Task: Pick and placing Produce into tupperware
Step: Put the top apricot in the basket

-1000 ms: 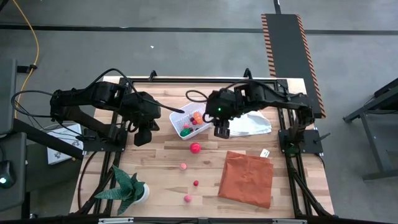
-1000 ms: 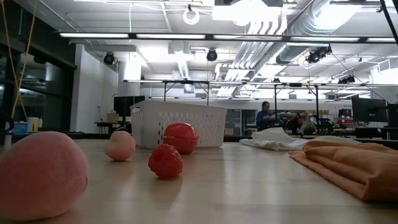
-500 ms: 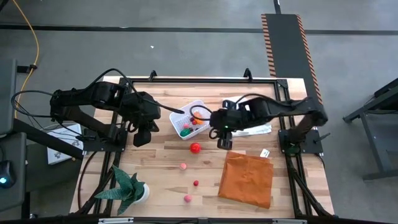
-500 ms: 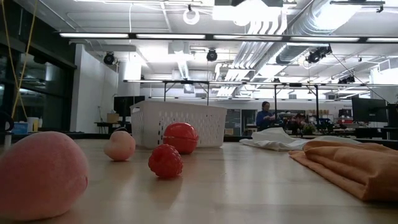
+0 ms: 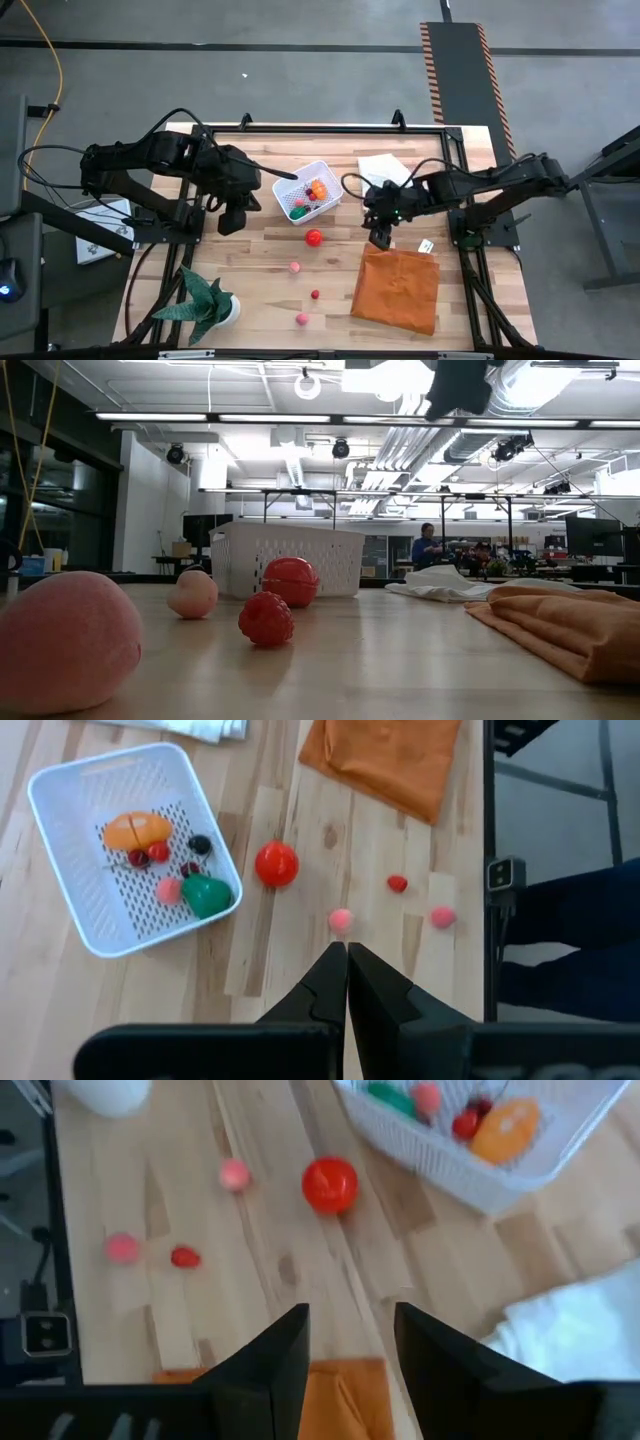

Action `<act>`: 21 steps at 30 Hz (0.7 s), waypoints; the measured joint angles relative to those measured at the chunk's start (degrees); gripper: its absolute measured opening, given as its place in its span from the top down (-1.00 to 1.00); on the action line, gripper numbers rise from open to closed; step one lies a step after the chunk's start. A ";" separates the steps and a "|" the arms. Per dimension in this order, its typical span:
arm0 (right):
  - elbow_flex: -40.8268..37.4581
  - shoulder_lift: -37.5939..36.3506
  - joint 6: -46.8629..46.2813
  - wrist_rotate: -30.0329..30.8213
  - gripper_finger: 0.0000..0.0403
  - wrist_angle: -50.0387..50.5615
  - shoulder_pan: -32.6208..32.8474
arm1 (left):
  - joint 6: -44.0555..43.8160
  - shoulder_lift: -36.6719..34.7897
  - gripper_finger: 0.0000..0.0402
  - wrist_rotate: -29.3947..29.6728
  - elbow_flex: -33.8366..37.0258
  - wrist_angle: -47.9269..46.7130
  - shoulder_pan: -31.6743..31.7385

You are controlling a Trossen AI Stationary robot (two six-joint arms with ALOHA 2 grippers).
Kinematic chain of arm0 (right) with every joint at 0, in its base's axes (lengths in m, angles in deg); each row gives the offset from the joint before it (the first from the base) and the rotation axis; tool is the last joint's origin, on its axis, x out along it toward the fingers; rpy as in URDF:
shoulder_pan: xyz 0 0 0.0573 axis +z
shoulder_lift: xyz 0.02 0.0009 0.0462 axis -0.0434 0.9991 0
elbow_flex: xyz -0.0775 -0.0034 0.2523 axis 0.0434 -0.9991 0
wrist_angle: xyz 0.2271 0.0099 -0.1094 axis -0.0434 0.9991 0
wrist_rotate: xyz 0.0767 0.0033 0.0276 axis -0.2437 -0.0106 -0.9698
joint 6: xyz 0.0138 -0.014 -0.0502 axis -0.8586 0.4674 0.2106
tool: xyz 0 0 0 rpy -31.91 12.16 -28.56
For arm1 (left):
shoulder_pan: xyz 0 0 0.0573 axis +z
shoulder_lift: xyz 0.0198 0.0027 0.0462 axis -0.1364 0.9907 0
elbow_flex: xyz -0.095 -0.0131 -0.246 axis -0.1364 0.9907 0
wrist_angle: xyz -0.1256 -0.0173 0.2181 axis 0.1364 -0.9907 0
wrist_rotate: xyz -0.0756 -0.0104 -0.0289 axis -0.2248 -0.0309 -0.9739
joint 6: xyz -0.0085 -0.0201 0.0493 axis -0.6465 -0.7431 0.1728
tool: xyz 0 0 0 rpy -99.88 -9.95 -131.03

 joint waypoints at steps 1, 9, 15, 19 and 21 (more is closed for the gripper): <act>-1.29 -0.19 -0.49 -0.04 0.32 -0.37 0.41 | 0.02 0.00 0.99 0.01 0.00 0.41 0.00; -8.65 -0.29 -3.97 -0.17 0.32 -6.10 3.96 | 0.07 2.26 0.99 0.02 -0.02 3.78 -0.04; -10.41 -0.33 -5.19 -0.17 0.32 -8.80 5.25 | 0.35 6.08 0.99 -1.72 -0.02 5.47 -0.46; -10.52 -1.26 -4.87 -0.17 0.32 -8.40 5.27 | 2.91 9.38 0.99 -2.56 -0.02 6.49 -2.50; -10.52 -2.21 -4.71 -0.01 0.32 -7.99 5.25 | 3.55 11.05 0.99 -2.58 -0.02 6.47 -3.90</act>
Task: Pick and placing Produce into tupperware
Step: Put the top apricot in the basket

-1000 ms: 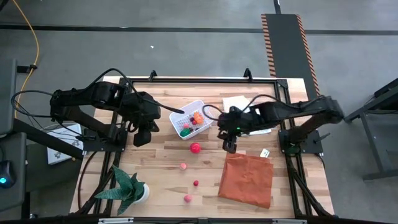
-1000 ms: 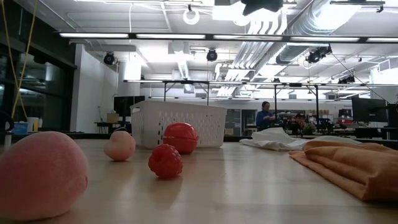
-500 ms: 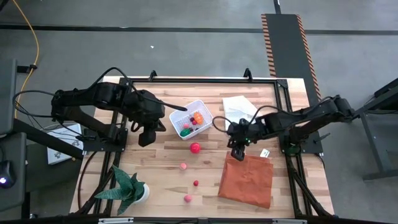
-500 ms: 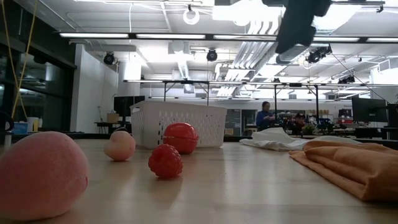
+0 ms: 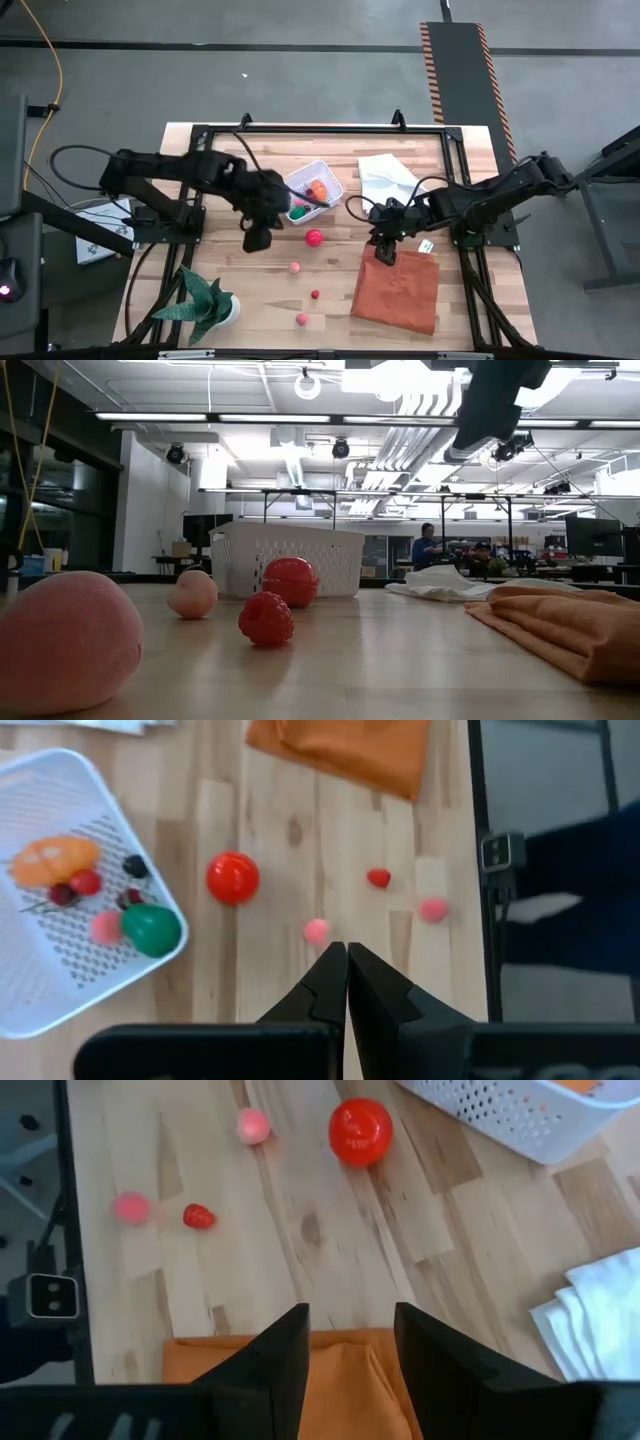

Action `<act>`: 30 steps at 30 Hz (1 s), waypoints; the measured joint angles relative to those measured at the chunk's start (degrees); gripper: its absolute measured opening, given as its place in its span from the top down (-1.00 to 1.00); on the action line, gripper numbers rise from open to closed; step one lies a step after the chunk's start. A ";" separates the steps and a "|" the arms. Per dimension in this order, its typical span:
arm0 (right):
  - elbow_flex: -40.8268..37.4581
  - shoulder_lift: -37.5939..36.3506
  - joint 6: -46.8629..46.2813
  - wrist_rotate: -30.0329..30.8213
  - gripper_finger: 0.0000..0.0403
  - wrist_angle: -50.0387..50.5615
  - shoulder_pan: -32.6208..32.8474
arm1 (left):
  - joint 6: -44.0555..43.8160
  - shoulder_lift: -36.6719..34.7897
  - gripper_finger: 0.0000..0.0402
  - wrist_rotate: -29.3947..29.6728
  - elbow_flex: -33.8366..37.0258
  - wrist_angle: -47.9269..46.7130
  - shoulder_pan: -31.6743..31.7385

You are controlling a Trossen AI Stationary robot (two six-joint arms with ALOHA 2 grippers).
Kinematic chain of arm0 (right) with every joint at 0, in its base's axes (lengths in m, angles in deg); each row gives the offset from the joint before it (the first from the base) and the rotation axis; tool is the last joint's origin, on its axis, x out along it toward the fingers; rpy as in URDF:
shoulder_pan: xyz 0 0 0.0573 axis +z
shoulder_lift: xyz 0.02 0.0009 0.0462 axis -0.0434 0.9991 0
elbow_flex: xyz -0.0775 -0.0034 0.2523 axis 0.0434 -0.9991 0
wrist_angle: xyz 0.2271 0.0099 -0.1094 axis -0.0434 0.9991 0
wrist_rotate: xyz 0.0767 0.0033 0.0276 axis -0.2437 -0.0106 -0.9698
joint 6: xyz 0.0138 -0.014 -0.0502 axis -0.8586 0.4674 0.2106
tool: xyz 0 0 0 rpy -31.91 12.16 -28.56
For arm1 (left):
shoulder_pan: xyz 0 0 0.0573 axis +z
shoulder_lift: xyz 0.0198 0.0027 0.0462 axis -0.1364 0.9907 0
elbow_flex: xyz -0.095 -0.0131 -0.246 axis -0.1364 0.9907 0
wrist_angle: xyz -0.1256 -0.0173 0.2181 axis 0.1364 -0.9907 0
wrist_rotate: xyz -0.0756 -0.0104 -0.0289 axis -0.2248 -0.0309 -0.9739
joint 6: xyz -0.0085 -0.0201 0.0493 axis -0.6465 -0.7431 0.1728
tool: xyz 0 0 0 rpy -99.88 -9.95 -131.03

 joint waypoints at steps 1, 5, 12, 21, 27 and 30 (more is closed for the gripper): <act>0.00 -0.54 0.00 0.08 0.32 0.09 0.00 | 0.11 0.93 0.99 0.00 0.00 0.05 -0.59; 0.00 -2.72 0.00 0.48 0.32 0.88 0.00 | 1.23 4.06 0.99 0.02 0.04 0.57 -3.16; 0.00 -5.74 -0.01 2.45 0.32 3.50 0.00 | 2.55 8.65 0.99 0.01 0.02 2.23 -6.44; 0.02 -7.87 0.96 2.57 0.32 6.52 0.20 | 2.73 12.95 0.99 1.11 0.00 3.28 -8.21; 0.02 -10.34 0.59 3.89 0.32 10.43 1.17 | 5.62 15.75 0.99 0.93 0.00 1.79 -8.23; 0.02 -12.11 -0.52 5.85 0.32 12.93 2.12 | 7.88 16.55 0.99 0.44 0.01 1.30 -8.19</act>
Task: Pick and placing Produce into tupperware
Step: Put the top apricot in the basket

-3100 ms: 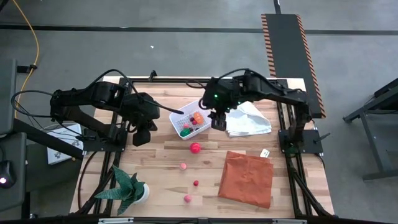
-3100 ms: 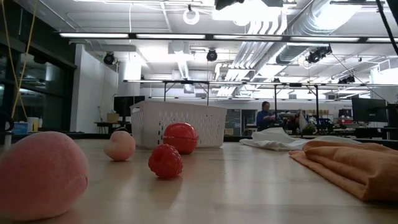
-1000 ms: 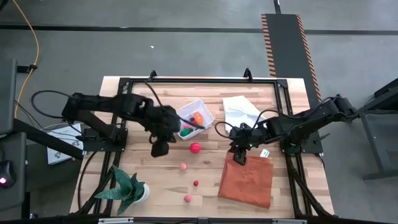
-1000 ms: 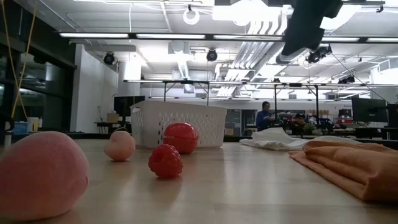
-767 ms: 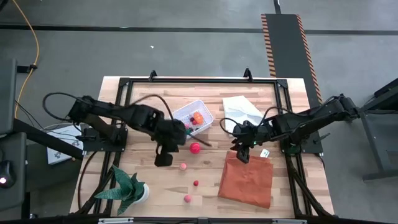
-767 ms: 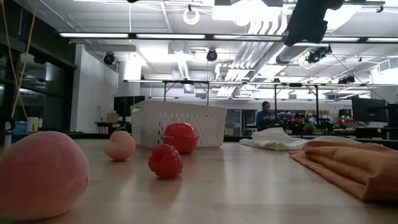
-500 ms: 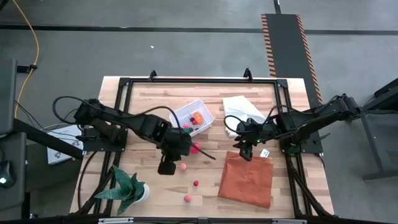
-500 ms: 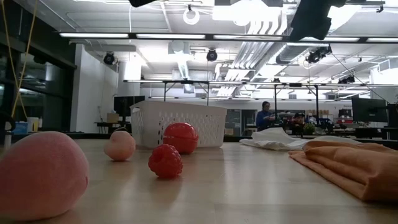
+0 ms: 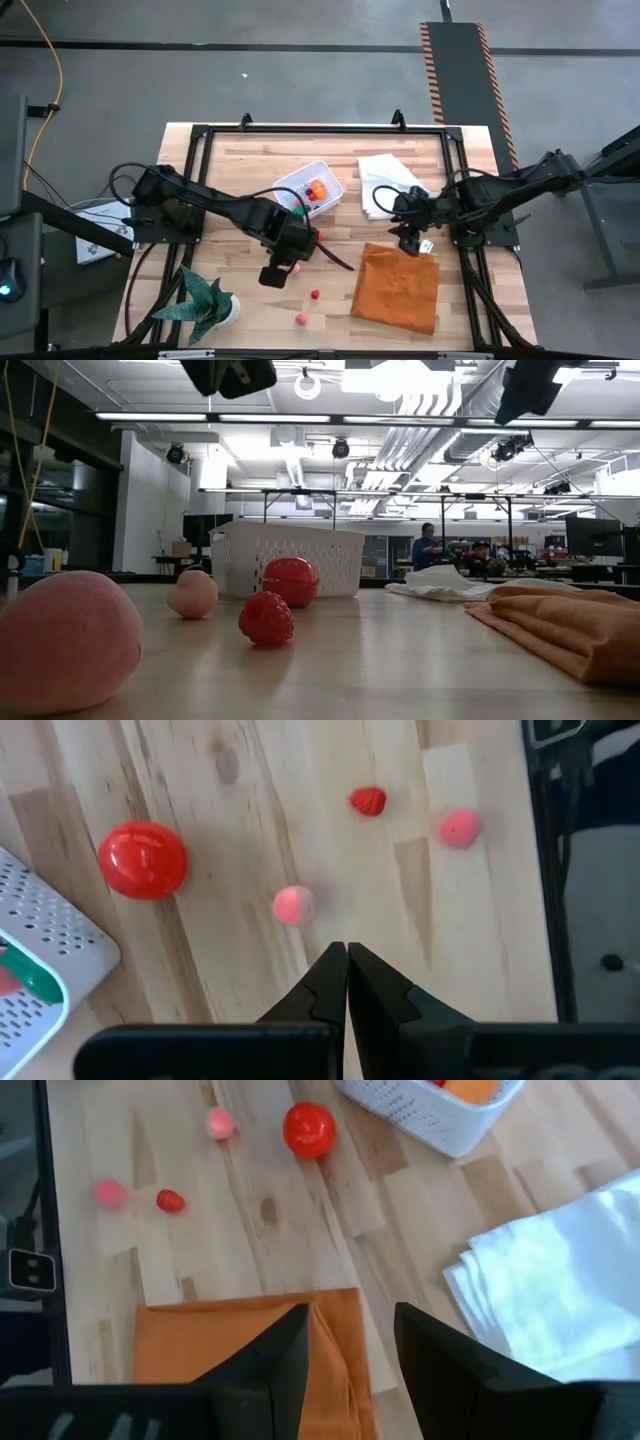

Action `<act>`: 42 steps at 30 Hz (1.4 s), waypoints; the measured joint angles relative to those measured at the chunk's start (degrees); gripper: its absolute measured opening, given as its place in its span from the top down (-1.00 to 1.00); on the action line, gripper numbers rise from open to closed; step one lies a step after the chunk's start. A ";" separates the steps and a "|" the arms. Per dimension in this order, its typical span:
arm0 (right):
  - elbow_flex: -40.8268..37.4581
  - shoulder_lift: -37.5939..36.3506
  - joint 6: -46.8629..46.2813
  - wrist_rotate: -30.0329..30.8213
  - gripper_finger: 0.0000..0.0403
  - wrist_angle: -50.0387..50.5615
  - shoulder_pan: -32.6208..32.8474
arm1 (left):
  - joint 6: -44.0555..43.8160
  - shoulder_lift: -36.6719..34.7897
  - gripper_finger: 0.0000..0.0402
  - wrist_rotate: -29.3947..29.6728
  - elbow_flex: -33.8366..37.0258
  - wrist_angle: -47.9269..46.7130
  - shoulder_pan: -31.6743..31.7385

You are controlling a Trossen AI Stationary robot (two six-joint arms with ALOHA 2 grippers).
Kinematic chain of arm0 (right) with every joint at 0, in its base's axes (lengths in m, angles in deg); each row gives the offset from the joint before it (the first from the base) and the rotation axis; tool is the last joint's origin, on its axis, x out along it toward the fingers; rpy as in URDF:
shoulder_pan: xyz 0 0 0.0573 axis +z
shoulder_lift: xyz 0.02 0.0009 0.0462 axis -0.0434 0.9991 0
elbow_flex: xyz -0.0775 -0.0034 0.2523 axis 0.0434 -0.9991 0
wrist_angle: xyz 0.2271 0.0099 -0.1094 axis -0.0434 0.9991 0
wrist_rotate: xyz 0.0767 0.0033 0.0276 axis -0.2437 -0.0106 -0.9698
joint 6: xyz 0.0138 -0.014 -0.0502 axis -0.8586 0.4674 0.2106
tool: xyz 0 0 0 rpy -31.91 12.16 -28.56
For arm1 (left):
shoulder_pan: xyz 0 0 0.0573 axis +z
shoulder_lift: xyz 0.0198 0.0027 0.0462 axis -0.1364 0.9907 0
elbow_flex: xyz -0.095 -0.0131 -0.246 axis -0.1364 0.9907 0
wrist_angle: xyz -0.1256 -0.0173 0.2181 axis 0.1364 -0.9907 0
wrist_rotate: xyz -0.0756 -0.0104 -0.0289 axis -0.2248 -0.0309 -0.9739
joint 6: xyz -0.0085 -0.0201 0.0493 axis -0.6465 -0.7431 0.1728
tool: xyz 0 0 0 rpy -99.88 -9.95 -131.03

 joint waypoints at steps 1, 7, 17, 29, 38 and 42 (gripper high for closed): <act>0.00 -0.57 -0.28 0.75 0.32 0.34 0.26 | 0.46 0.00 0.99 0.00 0.03 -0.09 0.00; 0.00 -4.87 -2.97 5.33 0.32 3.63 1.99 | 0.74 -0.11 0.82 0.56 -0.01 0.88 0.09; 0.00 -9.43 -6.92 9.69 0.32 7.29 4.52 | 0.50 -0.11 0.14 5.63 -0.01 0.52 0.09; 0.00 -10.08 -8.91 12.48 0.32 7.34 8.07 | 2.66 3.34 0.17 5.54 0.06 3.41 -0.02; 0.00 -10.21 -4.19 12.08 0.32 -0.70 13.70 | 3.70 4.27 0.28 5.08 0.04 2.52 -0.02; 0.00 -10.13 1.59 10.09 0.32 -0.67 15.53 | 3.68 4.20 0.29 4.52 0.01 2.13 -0.02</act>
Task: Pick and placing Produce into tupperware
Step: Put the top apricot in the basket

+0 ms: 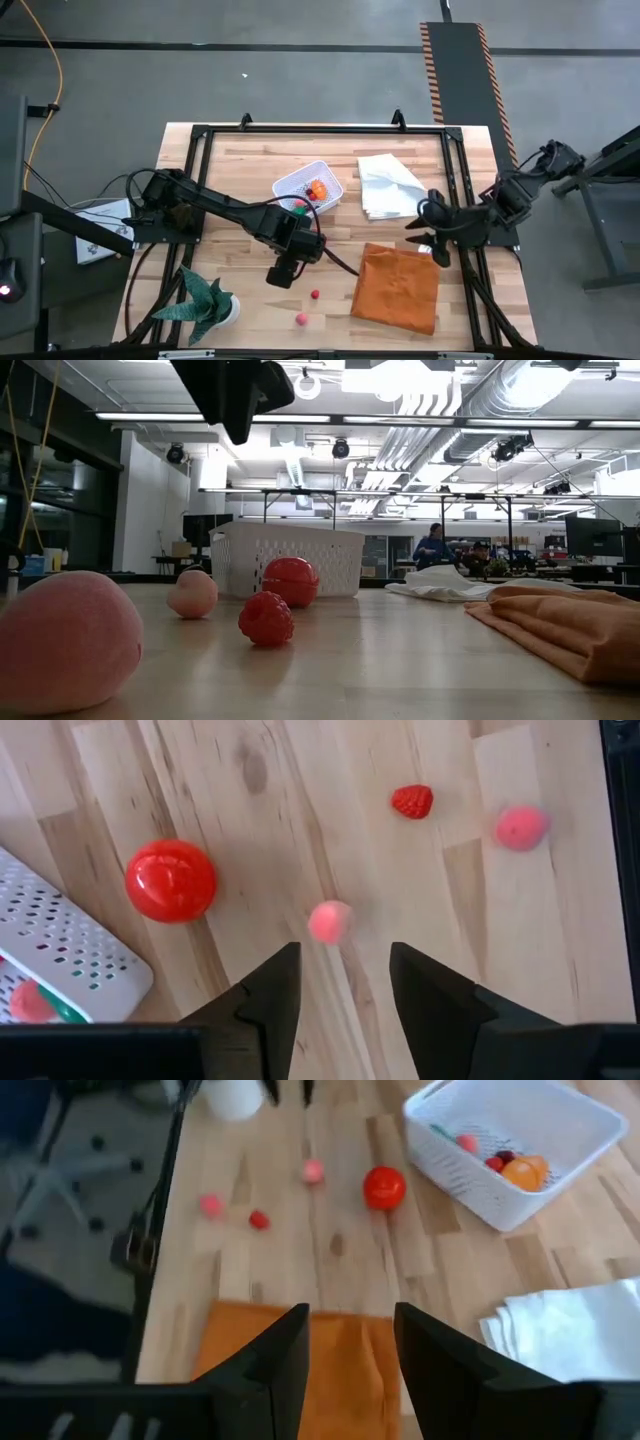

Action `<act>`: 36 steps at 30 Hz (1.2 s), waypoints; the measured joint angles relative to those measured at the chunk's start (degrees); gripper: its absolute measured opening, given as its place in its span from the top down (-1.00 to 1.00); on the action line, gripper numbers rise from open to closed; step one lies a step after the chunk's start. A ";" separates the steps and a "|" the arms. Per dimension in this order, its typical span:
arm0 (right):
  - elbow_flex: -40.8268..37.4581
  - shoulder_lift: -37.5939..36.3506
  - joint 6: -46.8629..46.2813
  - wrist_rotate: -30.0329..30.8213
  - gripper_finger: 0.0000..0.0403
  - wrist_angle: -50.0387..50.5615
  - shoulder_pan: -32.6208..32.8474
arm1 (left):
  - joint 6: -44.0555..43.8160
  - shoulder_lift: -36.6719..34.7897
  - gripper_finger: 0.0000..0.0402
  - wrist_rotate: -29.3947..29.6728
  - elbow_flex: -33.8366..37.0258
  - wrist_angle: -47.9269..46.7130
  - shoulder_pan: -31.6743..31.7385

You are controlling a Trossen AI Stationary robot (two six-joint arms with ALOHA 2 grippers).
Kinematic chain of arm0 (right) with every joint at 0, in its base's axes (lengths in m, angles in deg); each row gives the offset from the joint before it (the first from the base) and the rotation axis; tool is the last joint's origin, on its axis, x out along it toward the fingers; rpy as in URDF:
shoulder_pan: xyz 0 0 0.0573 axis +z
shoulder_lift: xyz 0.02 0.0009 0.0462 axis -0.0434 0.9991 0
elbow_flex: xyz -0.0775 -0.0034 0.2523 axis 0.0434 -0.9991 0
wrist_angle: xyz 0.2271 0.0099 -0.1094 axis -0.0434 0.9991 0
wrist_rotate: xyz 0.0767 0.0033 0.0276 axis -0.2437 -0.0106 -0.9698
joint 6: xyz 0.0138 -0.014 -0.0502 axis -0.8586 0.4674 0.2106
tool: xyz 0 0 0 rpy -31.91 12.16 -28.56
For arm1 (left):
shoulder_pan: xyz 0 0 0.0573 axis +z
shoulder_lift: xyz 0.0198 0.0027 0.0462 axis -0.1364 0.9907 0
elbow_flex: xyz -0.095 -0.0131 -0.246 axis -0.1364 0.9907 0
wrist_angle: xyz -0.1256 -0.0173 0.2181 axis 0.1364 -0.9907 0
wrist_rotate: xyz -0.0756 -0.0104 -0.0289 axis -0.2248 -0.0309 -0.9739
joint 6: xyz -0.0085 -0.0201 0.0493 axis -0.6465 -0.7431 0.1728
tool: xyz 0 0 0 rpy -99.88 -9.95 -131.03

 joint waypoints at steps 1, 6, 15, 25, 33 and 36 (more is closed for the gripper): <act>0.00 0.14 1.26 -0.53 0.32 0.57 0.25 | 0.00 0.00 0.29 -0.02 0.00 -0.04 0.00; 0.00 0.60 3.46 -0.89 0.32 2.89 0.80 | 0.03 0.00 0.28 -0.02 0.00 -0.59 0.09; 0.00 0.62 -3.06 -0.87 0.32 4.92 0.65 | 4.32 1.01 0.28 -0.02 -0.10 -0.66 0.09; 0.00 0.61 -9.12 -0.46 0.32 5.22 0.62 | 4.52 5.00 0.28 0.46 -0.02 -0.98 0.09; 0.00 0.62 -10.90 -0.43 0.32 5.34 0.65 | 4.53 6.46 0.28 -0.44 -0.08 -1.09 0.09; 0.00 0.62 -11.04 -0.43 0.32 5.36 0.65 | 4.49 6.58 0.28 -0.42 0.16 -2.85 0.10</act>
